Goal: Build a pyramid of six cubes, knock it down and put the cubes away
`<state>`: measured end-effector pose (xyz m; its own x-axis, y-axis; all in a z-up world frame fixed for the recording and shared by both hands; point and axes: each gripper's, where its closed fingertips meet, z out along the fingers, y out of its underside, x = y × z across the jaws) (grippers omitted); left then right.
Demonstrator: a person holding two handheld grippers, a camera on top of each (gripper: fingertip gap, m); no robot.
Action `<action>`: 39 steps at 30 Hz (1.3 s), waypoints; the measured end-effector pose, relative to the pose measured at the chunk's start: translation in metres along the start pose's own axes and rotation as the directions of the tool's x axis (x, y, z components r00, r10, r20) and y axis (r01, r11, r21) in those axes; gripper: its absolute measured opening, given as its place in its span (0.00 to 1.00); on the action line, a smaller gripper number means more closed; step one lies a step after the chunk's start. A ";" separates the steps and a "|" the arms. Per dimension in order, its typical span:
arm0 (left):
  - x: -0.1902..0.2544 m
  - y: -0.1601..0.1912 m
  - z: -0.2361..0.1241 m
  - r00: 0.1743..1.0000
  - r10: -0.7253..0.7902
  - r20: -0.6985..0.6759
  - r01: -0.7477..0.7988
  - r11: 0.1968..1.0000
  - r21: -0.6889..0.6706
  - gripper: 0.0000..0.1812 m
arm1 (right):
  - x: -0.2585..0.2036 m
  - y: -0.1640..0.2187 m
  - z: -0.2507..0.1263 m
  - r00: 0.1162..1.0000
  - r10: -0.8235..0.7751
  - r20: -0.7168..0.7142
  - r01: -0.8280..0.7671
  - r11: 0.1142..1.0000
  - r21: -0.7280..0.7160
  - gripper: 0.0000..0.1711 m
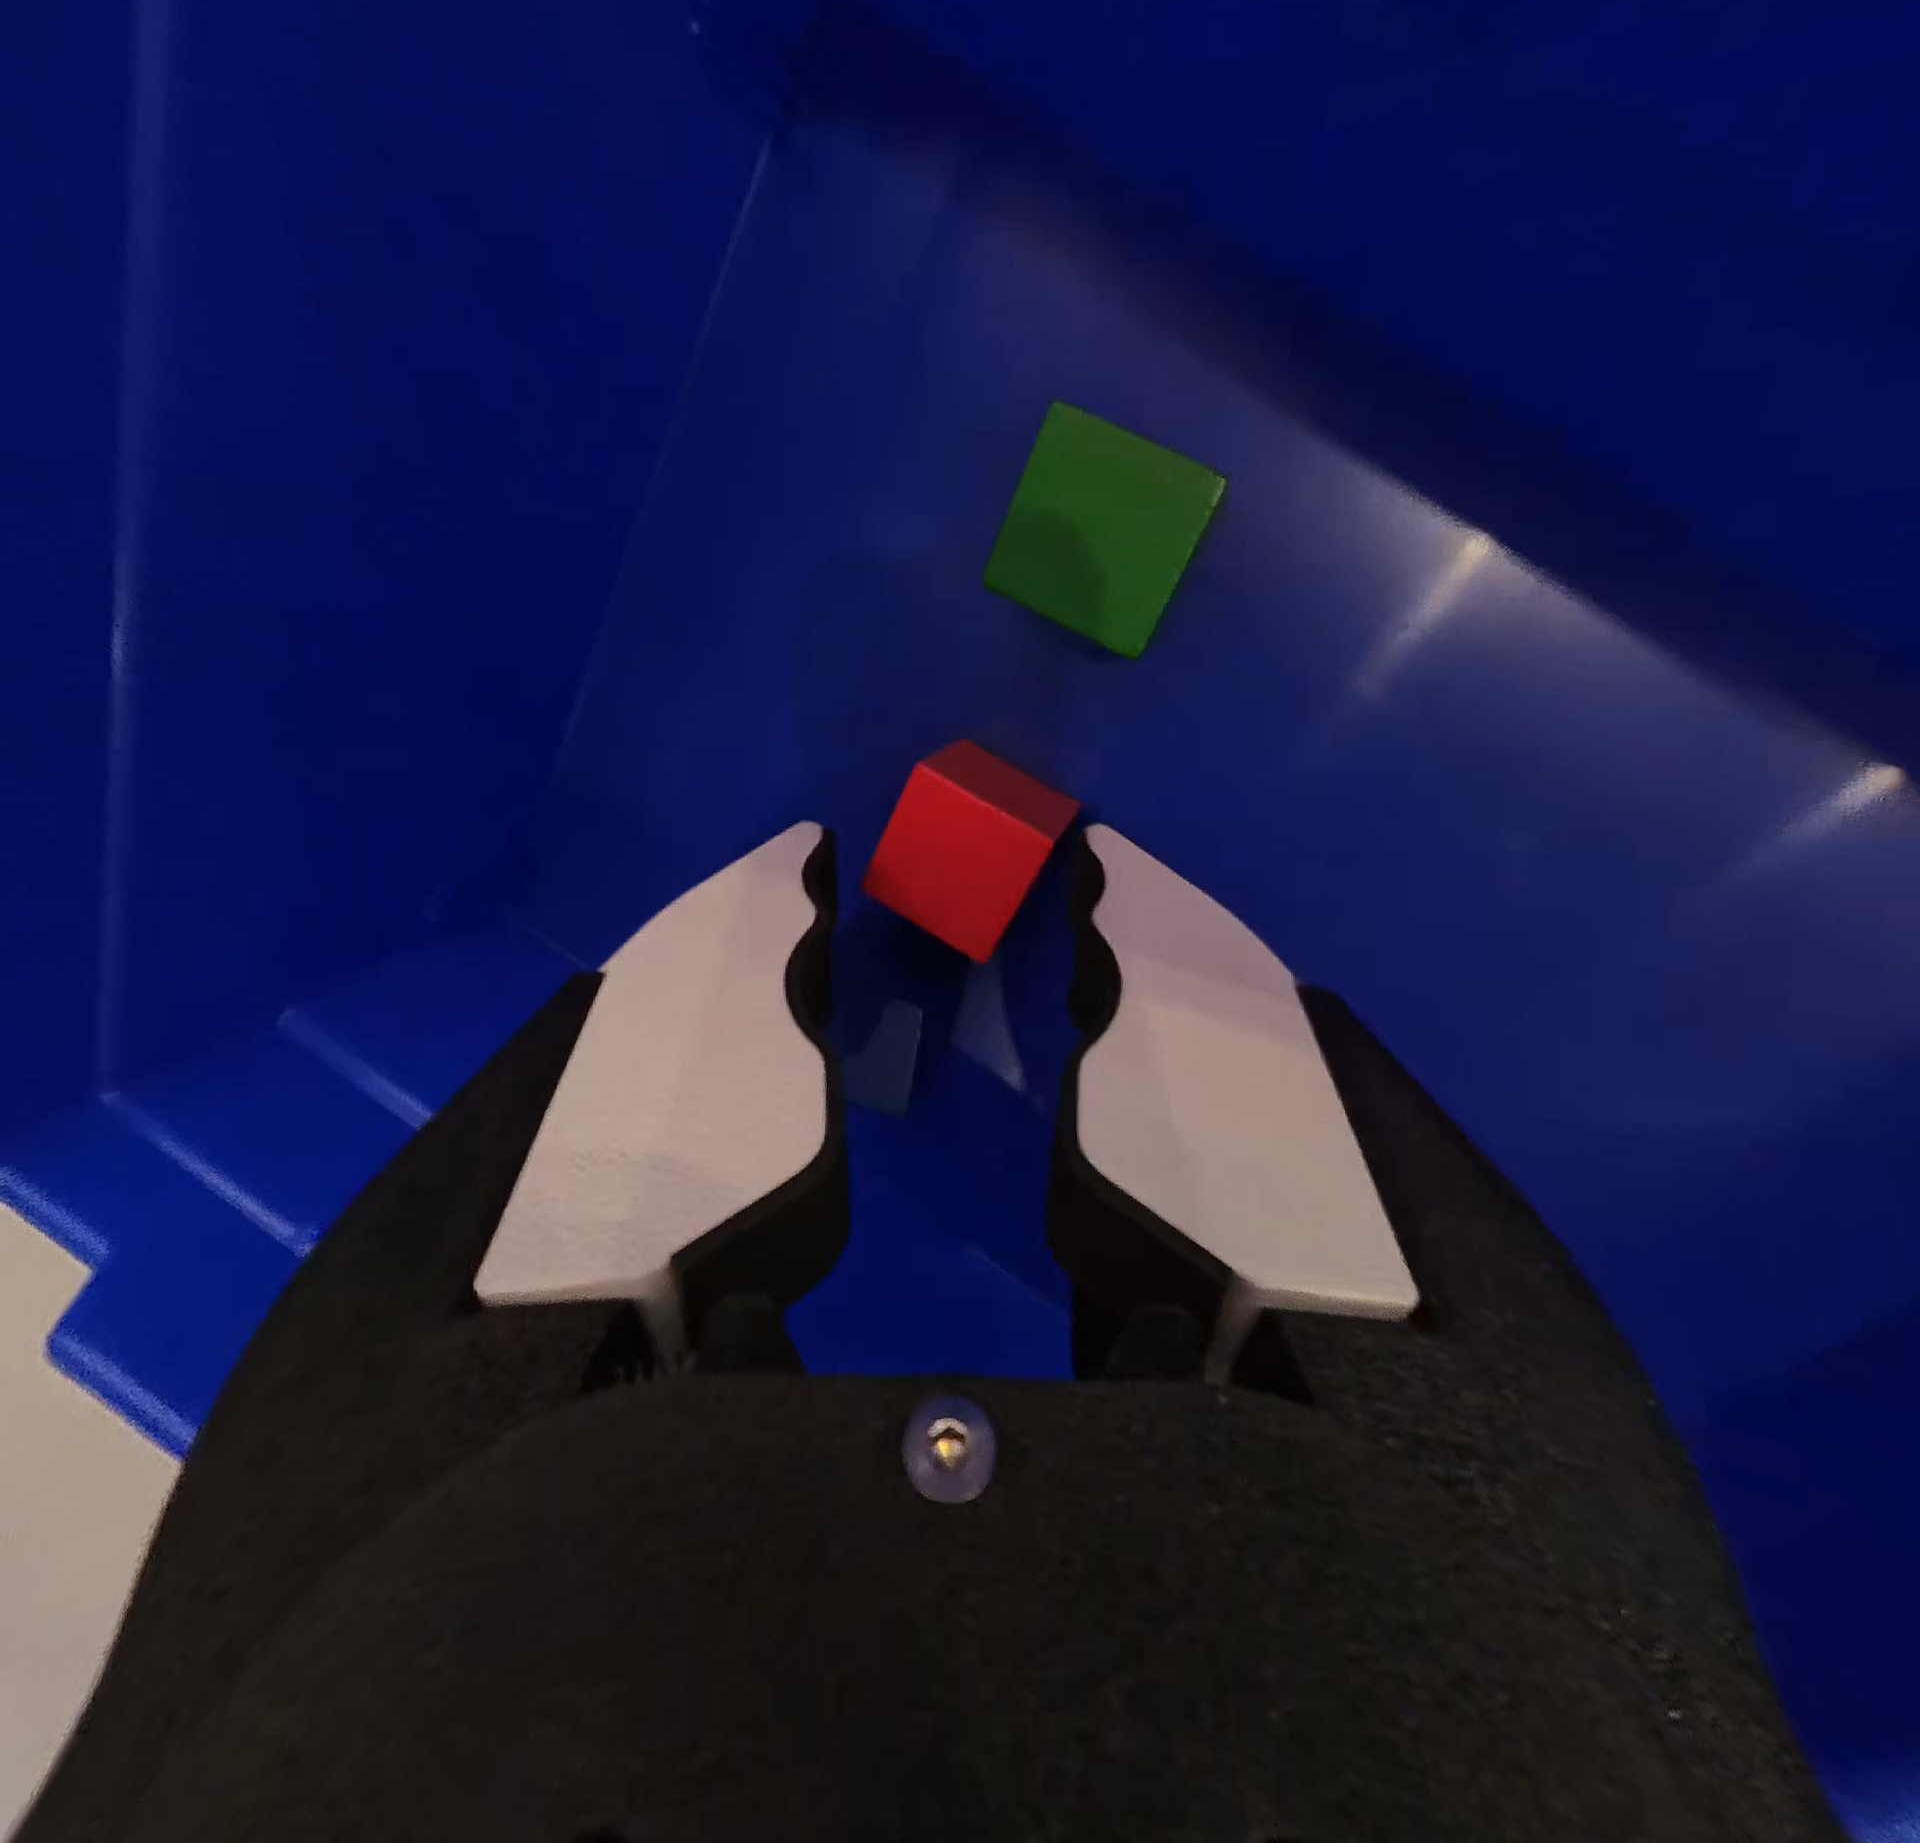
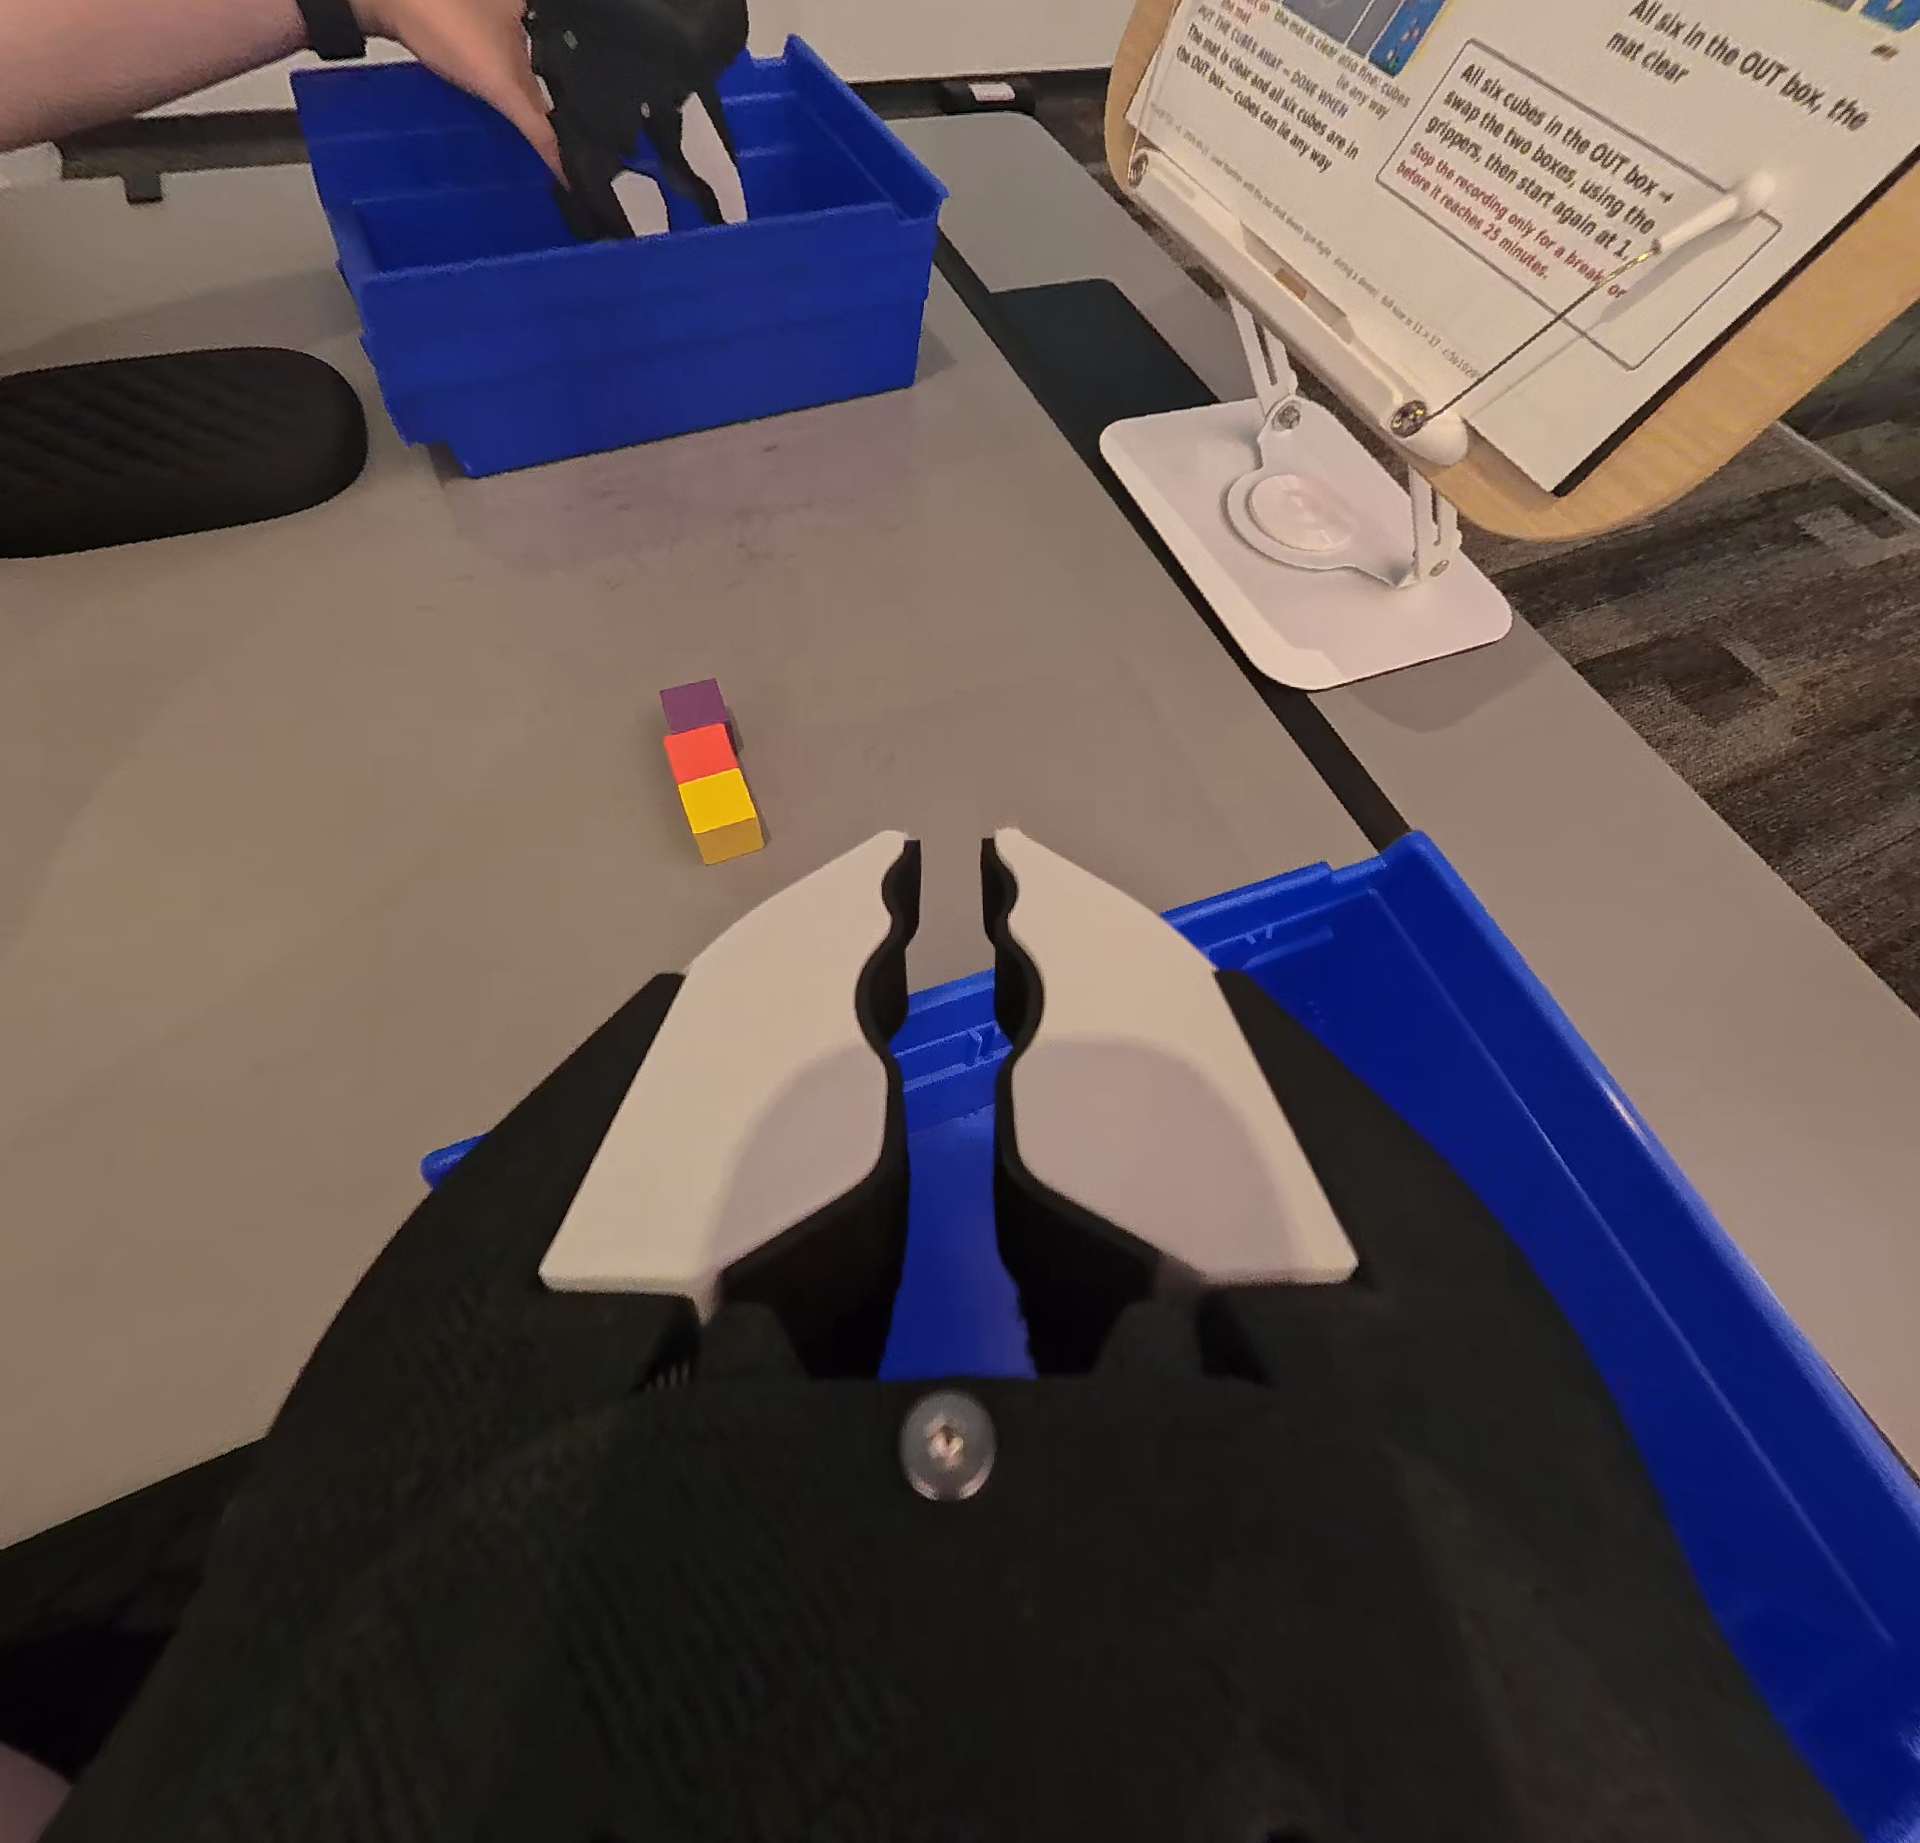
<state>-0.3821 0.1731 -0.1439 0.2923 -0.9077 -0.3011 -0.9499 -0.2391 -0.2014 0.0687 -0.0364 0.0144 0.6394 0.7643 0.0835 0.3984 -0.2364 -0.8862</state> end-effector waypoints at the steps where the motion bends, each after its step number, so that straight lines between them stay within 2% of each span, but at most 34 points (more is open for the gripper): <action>1: 0.000 -0.001 0.001 1.000 0.016 0.008 -0.016 1.000 0.001 0.22 | 0.000 0.001 0.002 1.000 0.001 0.003 -0.001 1.000 -0.005 0.07; 5: 0.000 -0.002 -0.001 1.000 0.023 0.004 -0.023 0.999 -0.025 0.18 | -0.001 0.004 0.006 1.000 -0.001 0.010 0.002 1.000 -0.026 0.07; 8: -0.010 -0.005 -0.017 0.997 0.024 0.069 -0.021 0.999 -0.041 0.15 | -0.001 0.004 0.005 1.000 -0.001 0.010 0.001 1.000 -0.021 0.07; 11: -0.018 -0.016 -0.044 0.992 0.004 0.130 -0.002 1.000 -0.012 0.15 | 0.000 0.001 0.003 1.000 0.000 0.008 0.000 1.000 -0.004 0.07; 14: -0.037 -0.030 -0.090 0.960 -0.004 0.278 0.001 1.000 0.011 0.15 | 0.000 -0.002 0.000 1.000 -0.002 0.005 0.002 1.000 0.014 0.07; 17: -0.026 -0.081 -0.154 0.944 -0.085 0.318 0.022 0.980 0.199 0.15 | -0.001 -0.006 -0.003 1.000 -0.008 0.002 0.008 0.999 0.032 0.07; 19: 0.014 -0.126 -0.187 0.968 -0.087 0.236 0.008 0.948 0.318 0.15 | -0.002 -0.009 -0.004 1.000 -0.012 0.002 0.012 0.999 0.038 0.07; 21: 0.073 -0.167 -0.199 0.990 0.010 0.139 -0.062 0.924 0.377 0.15 | -0.004 -0.009 -0.002 1.000 -0.016 0.009 0.015 0.999 0.035 0.07; 23: 0.143 -0.197 -0.188 0.986 0.166 0.016 -0.160 0.911 0.381 0.15 | -0.006 -0.008 0.000 1.000 -0.017 0.018 0.017 1.000 0.022 0.07; 25: 0.196 -0.215 -0.162 0.950 0.310 -0.028 -0.282 0.896 0.344 0.15 | -0.008 -0.006 0.002 0.999 -0.025 0.022 0.025 1.000 0.005 0.07; 27: 0.226 -0.228 -0.132 0.918 0.396 -0.011 -0.375 0.879 0.294 0.15 | -0.010 -0.006 0.002 0.999 -0.031 0.024 0.031 1.000 0.001 0.07; 29: 0.250 -0.236 -0.106 0.897 0.436 -0.066 -0.406 0.875 0.263 0.15 | -0.012 -0.009 0.001 0.999 -0.037 0.027 0.036 0.999 0.014 0.07; 34: 0.266 -0.248 -0.070 0.881 0.448 -0.152 -0.416 0.887 0.200 0.15 | -0.014 -0.013 -0.003 0.999 -0.041 0.030 0.040 0.999 0.032 0.07; 39: 0.267 -0.248 -0.060 0.870 0.441 -0.220 -0.414 0.896 0.161 0.15 | -0.012 -0.013 -0.005 0.999 -0.035 0.030 0.034 0.999 0.039 0.07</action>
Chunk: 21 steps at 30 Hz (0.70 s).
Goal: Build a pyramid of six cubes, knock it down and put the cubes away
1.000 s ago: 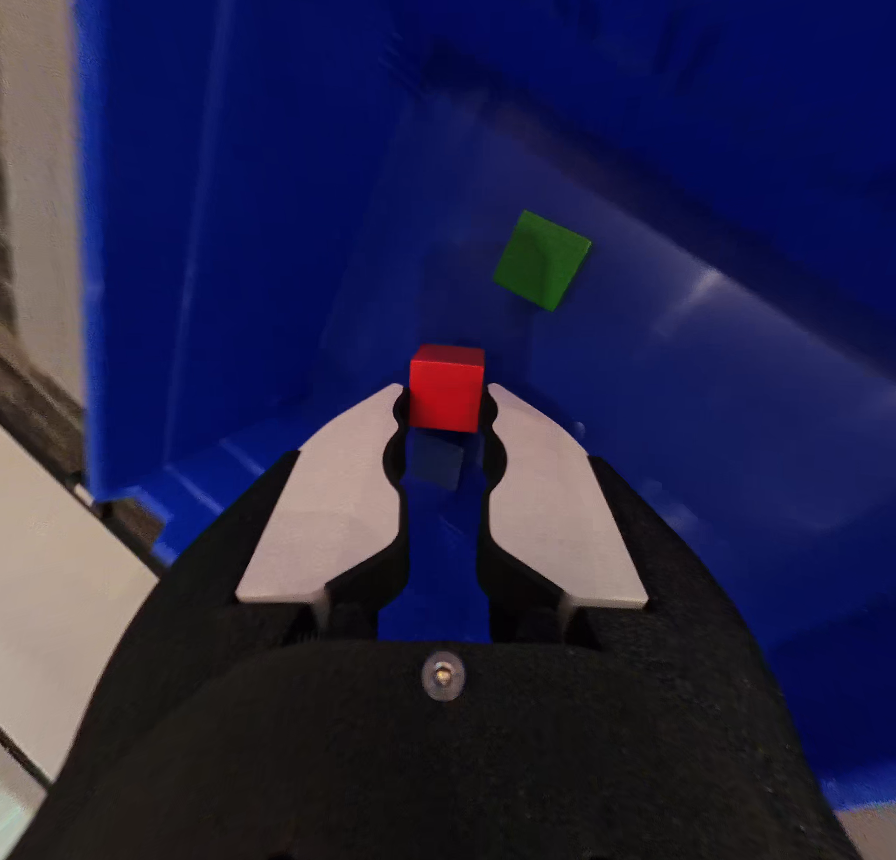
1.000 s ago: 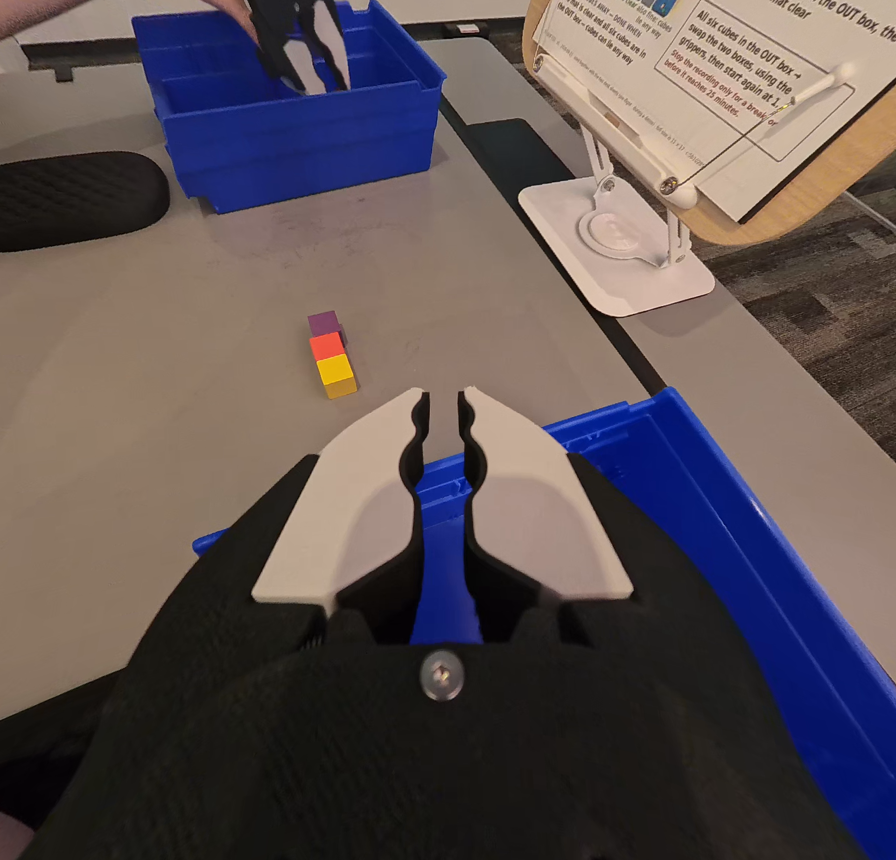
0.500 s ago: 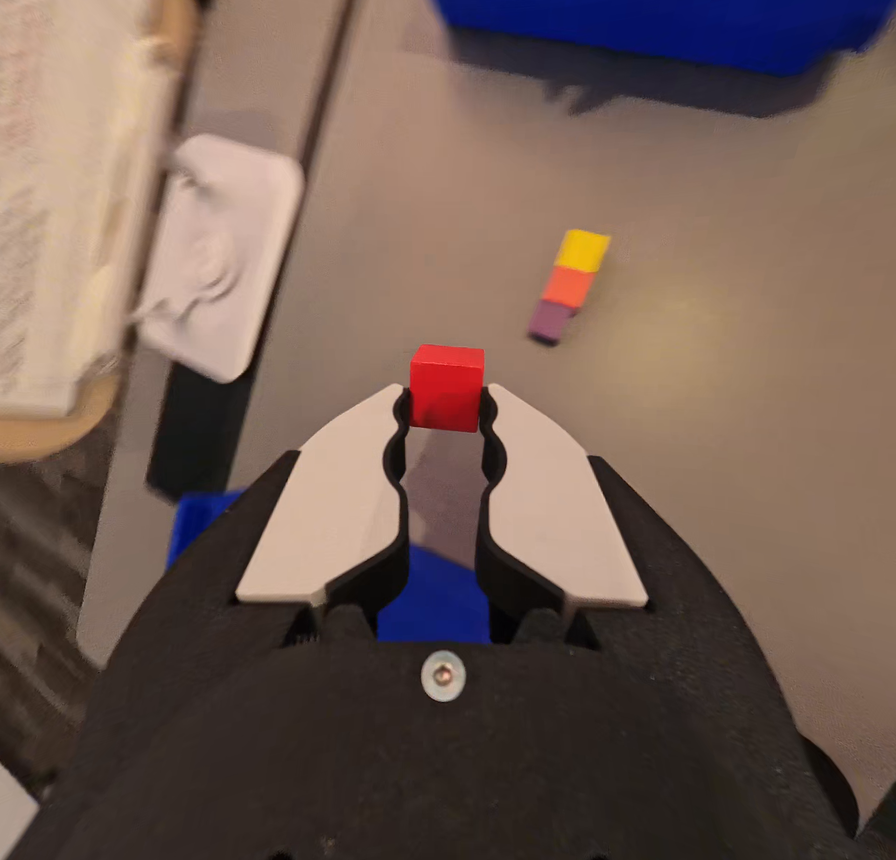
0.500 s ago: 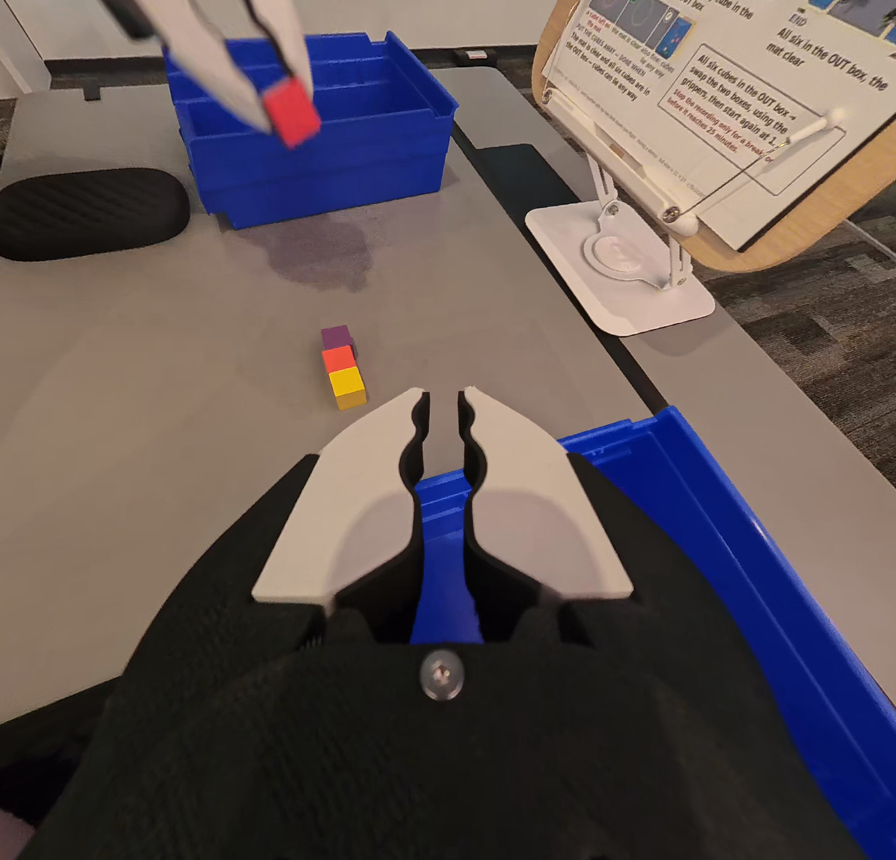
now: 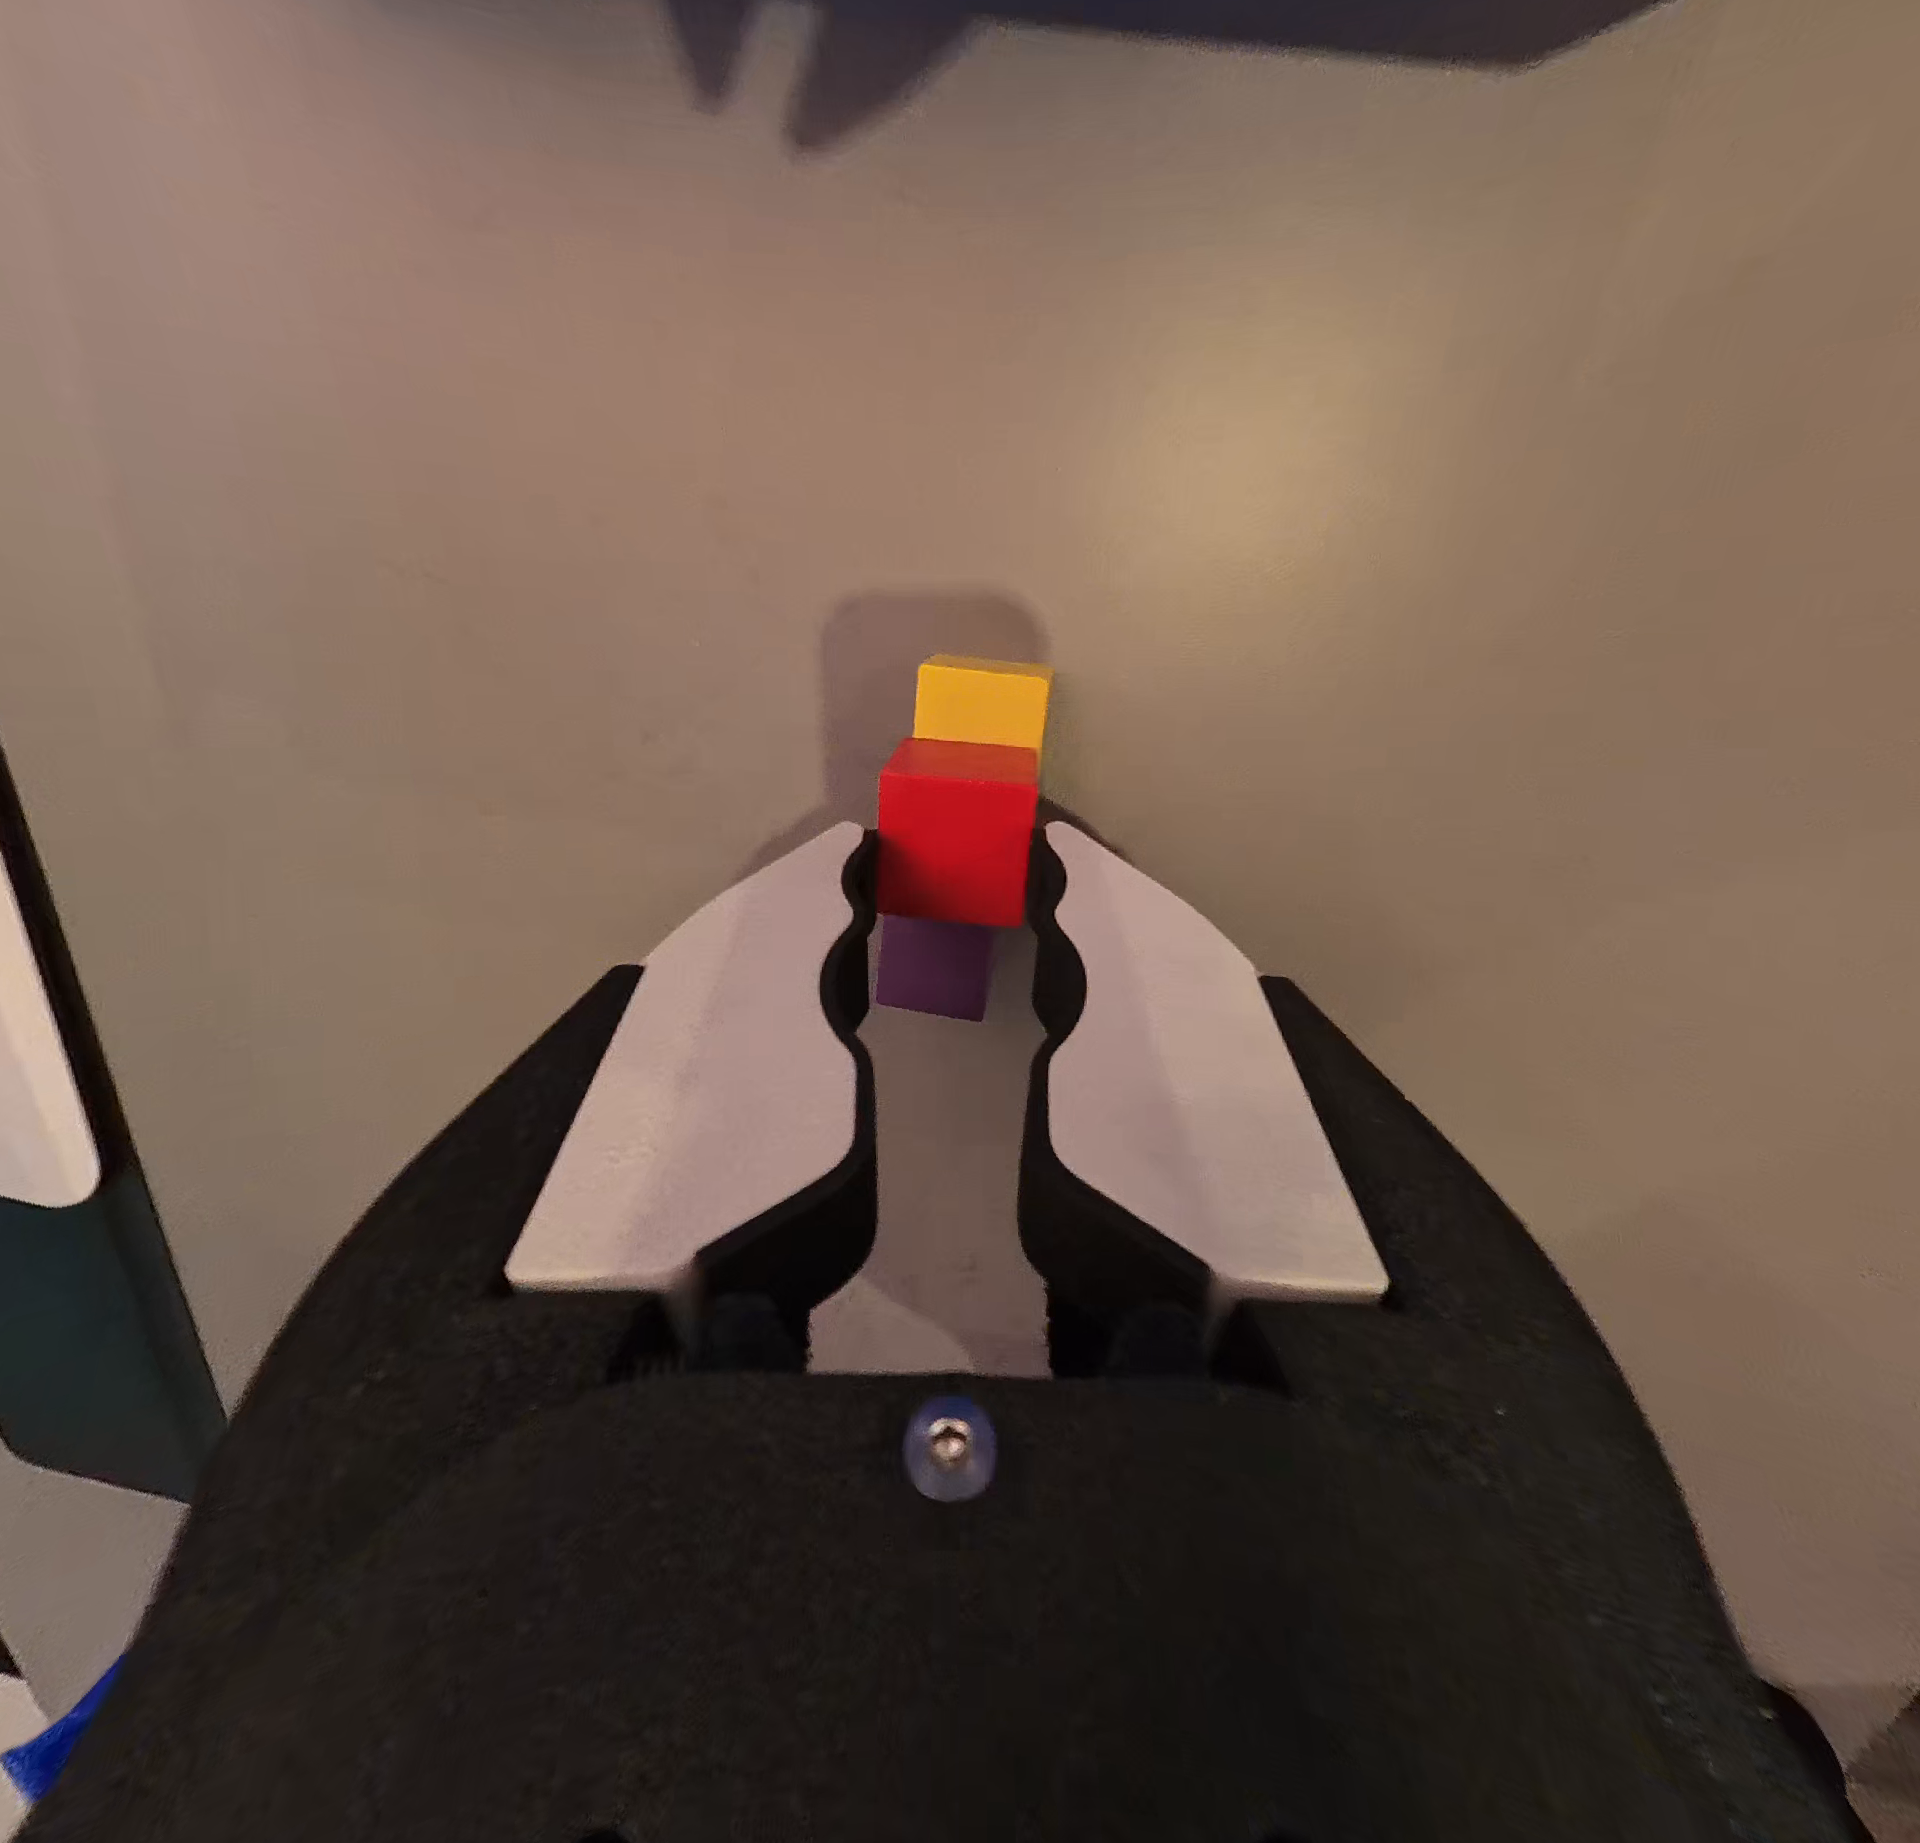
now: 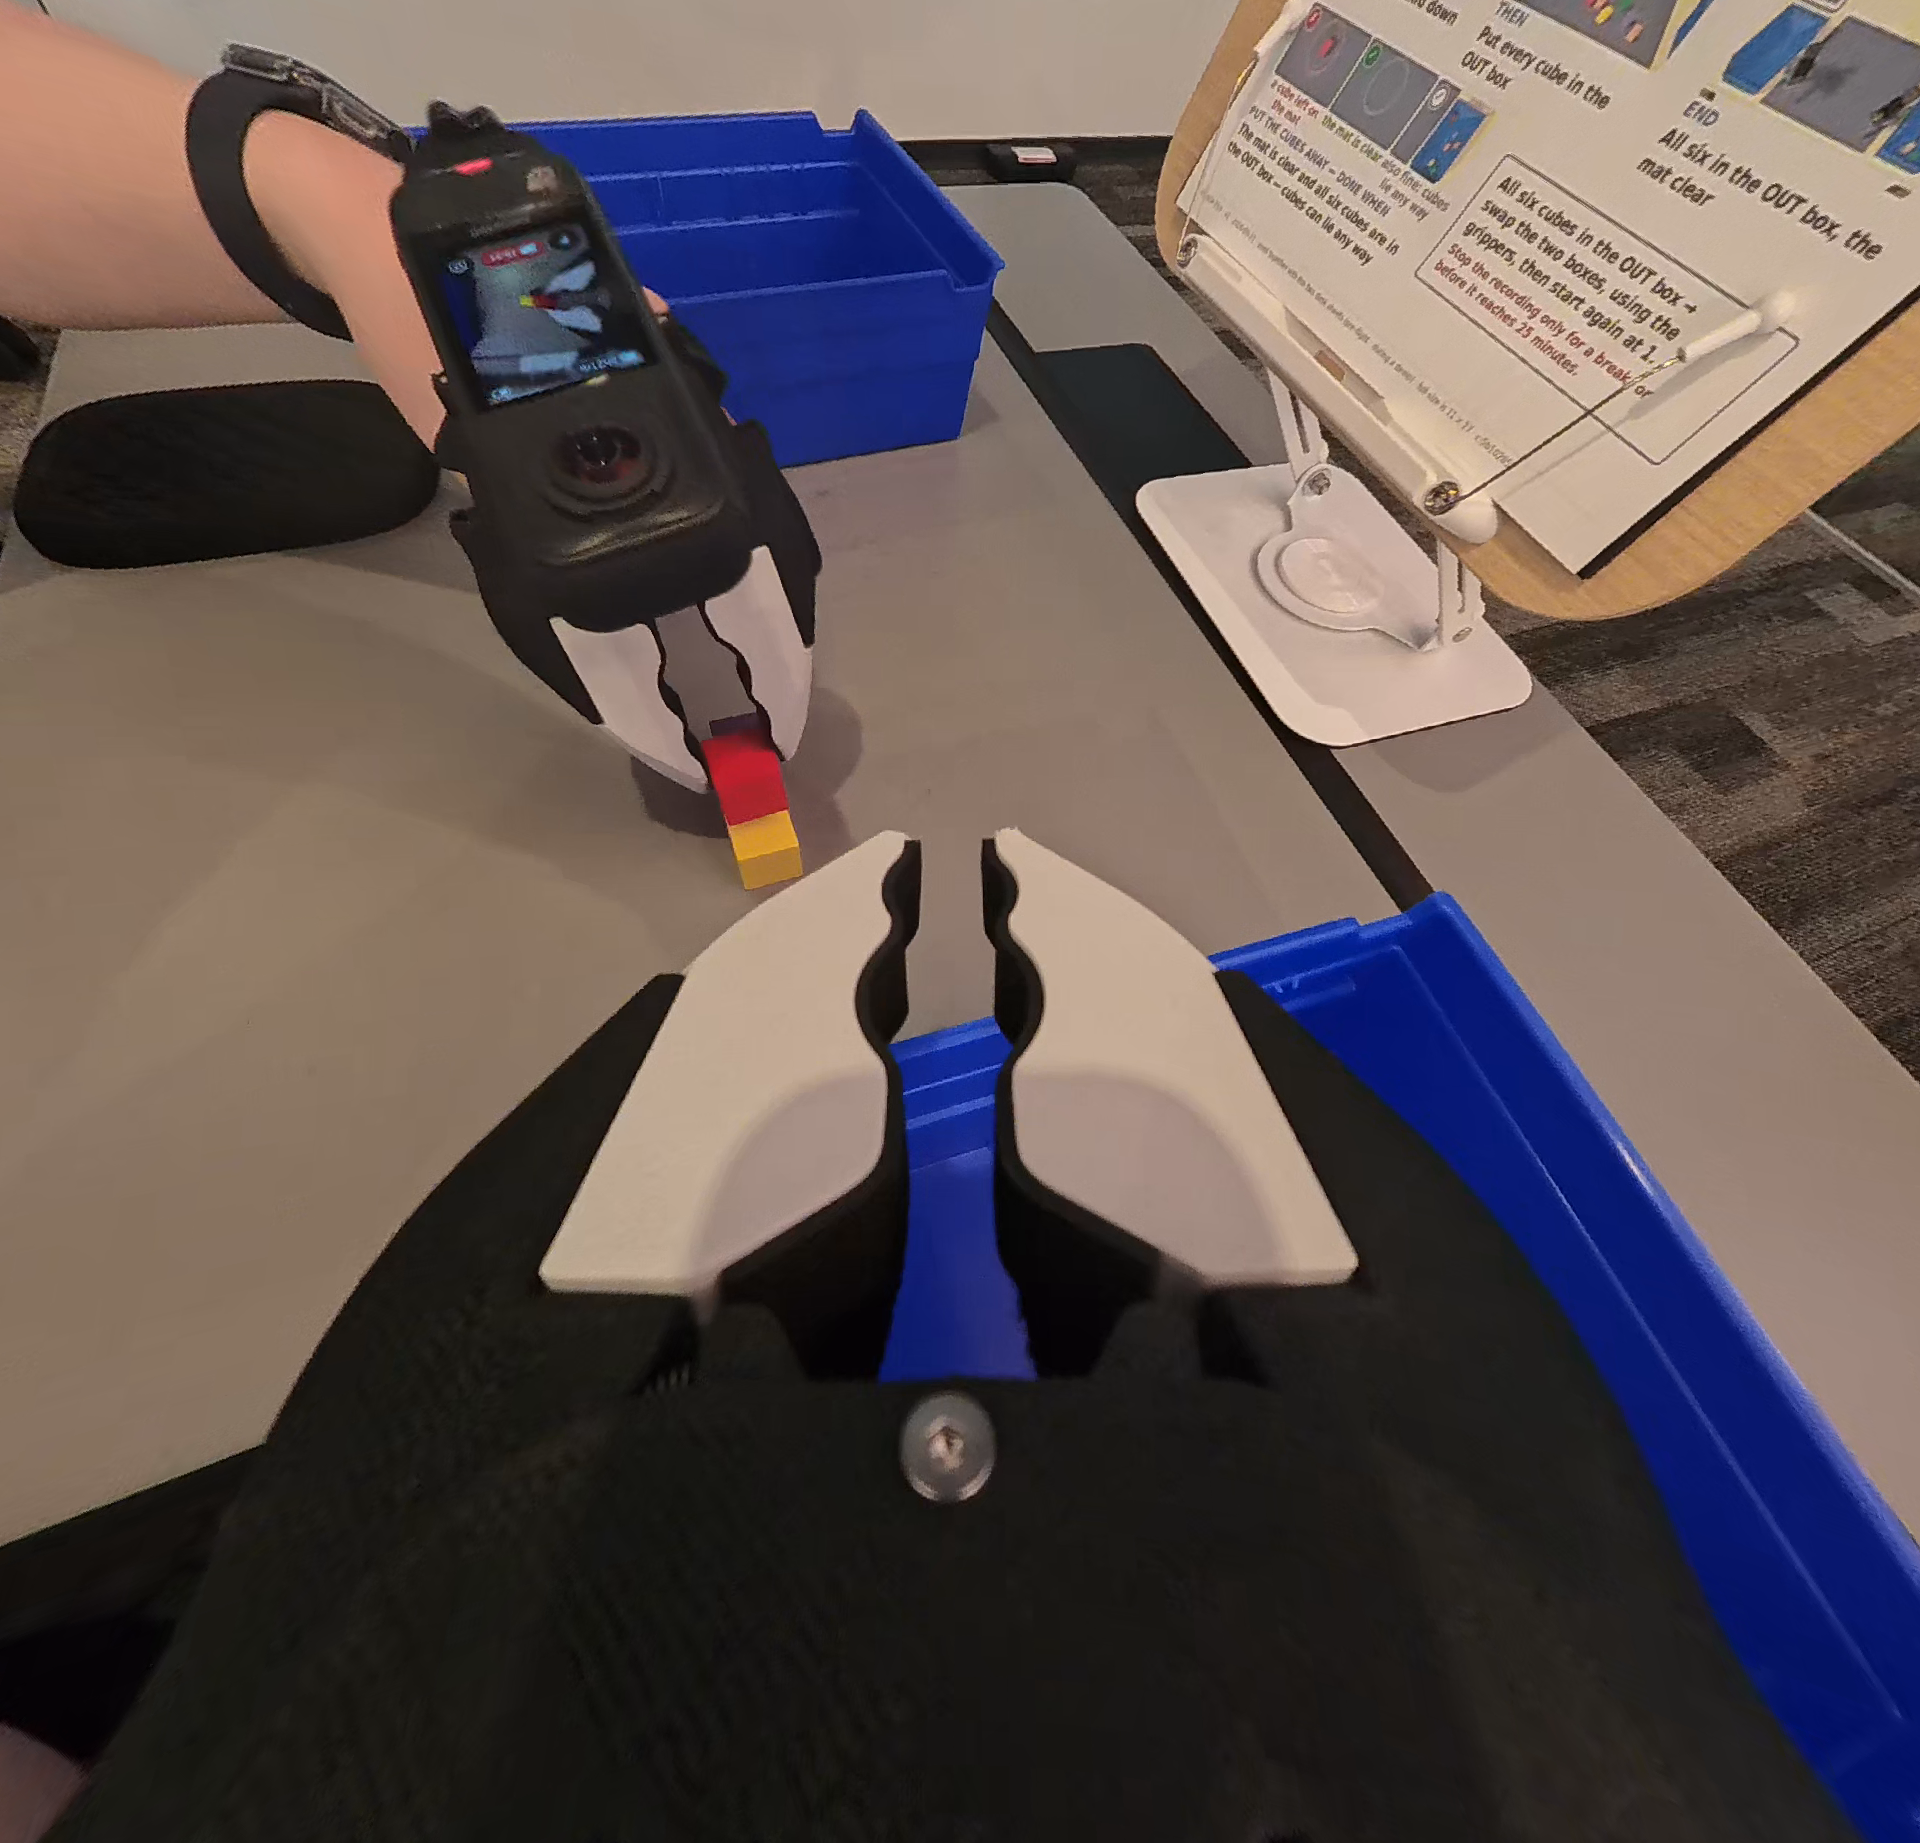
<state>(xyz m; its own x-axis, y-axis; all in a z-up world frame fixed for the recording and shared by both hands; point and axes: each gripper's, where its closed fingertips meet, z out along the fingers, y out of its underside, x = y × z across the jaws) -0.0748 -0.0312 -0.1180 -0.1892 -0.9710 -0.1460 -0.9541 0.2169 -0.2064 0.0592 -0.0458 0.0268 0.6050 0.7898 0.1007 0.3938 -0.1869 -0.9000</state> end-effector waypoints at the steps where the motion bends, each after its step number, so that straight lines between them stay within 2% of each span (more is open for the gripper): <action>1: -0.001 0.000 0.001 1.000 0.003 -0.001 -0.003 1.000 -0.004 0.15 | 0.000 0.000 0.000 1.000 0.000 0.001 0.000 1.000 -0.001 0.07; 11: 0.000 0.000 0.007 0.999 0.016 -0.048 -0.016 1.000 -0.008 0.16 | 0.003 0.002 0.000 1.000 0.006 -0.004 -0.006 1.000 -0.002 0.07; 13: -0.002 0.000 0.006 0.999 -0.003 -0.046 0.002 1.000 -0.011 0.28 | 0.003 0.002 0.000 1.000 0.007 -0.003 -0.007 1.000 -0.002 0.07; 14: -0.005 0.000 0.003 1.000 -0.006 -0.031 0.006 1.000 -0.009 0.27 | 0.003 0.002 0.000 1.000 0.007 -0.003 -0.007 1.000 -0.001 0.07; 17: -0.013 -0.006 -0.019 1.000 -0.006 0.019 0.005 0.998 0.058 0.27 | 0.002 0.002 -0.001 1.000 0.005 0.000 -0.005 1.000 0.001 0.07; 21: -0.041 -0.002 -0.089 0.976 -0.095 0.196 0.046 0.969 0.242 0.25 | 0.002 0.001 -0.003 1.000 0.008 0.001 -0.008 1.000 0.016 0.07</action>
